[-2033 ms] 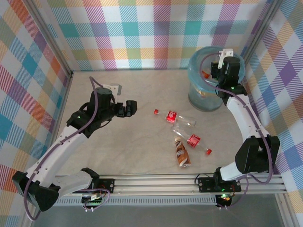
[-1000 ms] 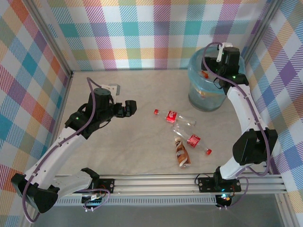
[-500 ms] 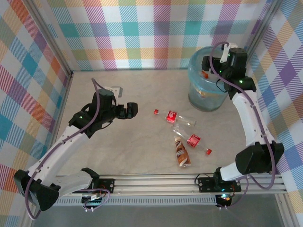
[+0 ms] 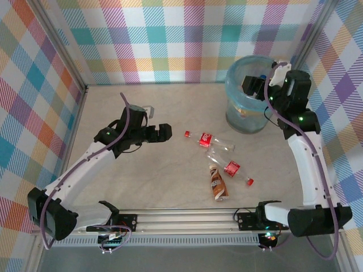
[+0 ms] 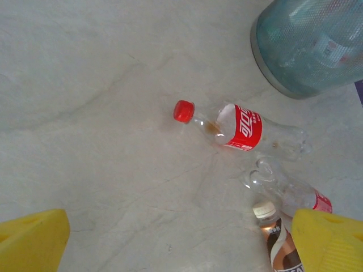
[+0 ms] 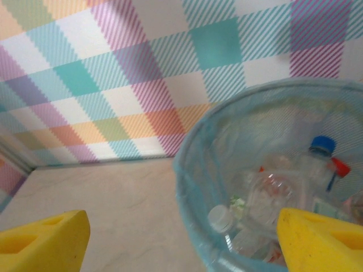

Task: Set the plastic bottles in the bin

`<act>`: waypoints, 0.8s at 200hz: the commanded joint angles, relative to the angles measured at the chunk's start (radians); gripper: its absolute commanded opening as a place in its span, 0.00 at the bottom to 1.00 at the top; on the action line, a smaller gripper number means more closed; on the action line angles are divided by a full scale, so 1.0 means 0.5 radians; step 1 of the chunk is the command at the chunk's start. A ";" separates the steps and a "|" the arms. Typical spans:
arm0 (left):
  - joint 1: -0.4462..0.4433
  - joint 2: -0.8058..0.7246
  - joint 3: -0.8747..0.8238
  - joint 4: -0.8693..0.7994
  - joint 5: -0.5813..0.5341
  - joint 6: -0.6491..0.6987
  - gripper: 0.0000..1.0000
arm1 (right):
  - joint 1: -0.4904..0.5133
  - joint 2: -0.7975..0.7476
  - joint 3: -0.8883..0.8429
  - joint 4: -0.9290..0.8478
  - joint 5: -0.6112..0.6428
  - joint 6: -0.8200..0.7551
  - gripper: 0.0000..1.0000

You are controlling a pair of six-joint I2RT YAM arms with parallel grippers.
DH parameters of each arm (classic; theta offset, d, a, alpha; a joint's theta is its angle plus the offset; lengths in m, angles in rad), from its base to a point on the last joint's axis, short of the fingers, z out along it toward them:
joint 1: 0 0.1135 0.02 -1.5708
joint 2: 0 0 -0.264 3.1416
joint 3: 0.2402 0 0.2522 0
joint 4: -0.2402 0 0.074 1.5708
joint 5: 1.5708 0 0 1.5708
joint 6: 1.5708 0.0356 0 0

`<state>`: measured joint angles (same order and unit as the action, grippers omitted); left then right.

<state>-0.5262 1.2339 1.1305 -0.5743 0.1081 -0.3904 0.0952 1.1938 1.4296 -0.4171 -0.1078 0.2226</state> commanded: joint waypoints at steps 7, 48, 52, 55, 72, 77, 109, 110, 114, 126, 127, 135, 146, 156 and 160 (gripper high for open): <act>-0.067 0.119 0.065 -0.014 0.153 -0.160 1.00 | 0.014 -0.173 -0.113 -0.052 -0.381 0.069 0.82; -0.321 0.387 0.201 -0.071 0.179 -0.226 1.00 | 0.017 -0.381 -0.331 -0.109 -0.515 0.041 0.80; -0.355 0.416 0.212 -0.077 0.178 -0.233 1.00 | 0.018 -0.396 -0.345 -0.126 -0.506 0.037 0.80; -0.378 0.441 0.218 -0.083 0.179 -0.237 1.00 | 0.018 -0.408 -0.357 -0.138 -0.501 0.032 0.80; -0.506 0.582 0.275 -0.131 0.194 -0.278 1.00 | 0.016 -0.474 -0.427 -0.164 -0.486 0.009 0.81; -0.544 0.628 0.292 -0.143 0.204 -0.300 1.00 | 0.018 -0.492 -0.448 -0.167 -0.478 0.003 0.81; -0.813 0.925 0.425 -0.209 0.336 -0.394 1.00 | 0.017 -0.570 -0.511 -0.185 -0.438 -0.051 0.82; -0.822 0.935 0.431 -0.213 0.336 -0.396 1.00 | 0.018 -0.572 -0.512 -0.186 -0.438 -0.052 0.82; -0.856 0.969 0.452 -0.228 0.341 -0.402 1.00 | 0.018 -0.579 -0.513 -0.189 -0.438 -0.056 0.83; -0.961 1.067 0.508 -0.260 0.350 -0.406 1.00 | 0.016 -0.595 -0.529 -0.205 -0.444 -0.068 0.83; -0.968 1.074 0.510 -0.261 0.350 -0.406 1.00 | 0.017 -0.597 -0.530 -0.208 -0.444 -0.068 0.83; -1.033 1.131 0.535 -0.274 0.354 -0.408 1.00 | 0.018 -0.612 -0.542 -0.218 -0.447 -0.071 0.83; -1.109 1.202 0.560 -0.286 0.356 -0.424 1.00 | 0.016 -0.634 -0.570 -0.229 -0.449 -0.078 0.84; -1.167 1.261 0.576 -0.290 0.356 -0.442 1.00 | 0.018 -0.659 -0.602 -0.239 -0.447 -0.079 0.84; -1.188 1.285 0.582 -0.290 0.352 -0.453 1.00 | 0.018 -0.669 -0.617 -0.239 -0.447 -0.074 0.84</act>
<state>-1.0622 1.8294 1.3785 -0.6624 0.2611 -0.5812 0.0998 0.8909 1.1561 -0.5163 -0.3229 0.2062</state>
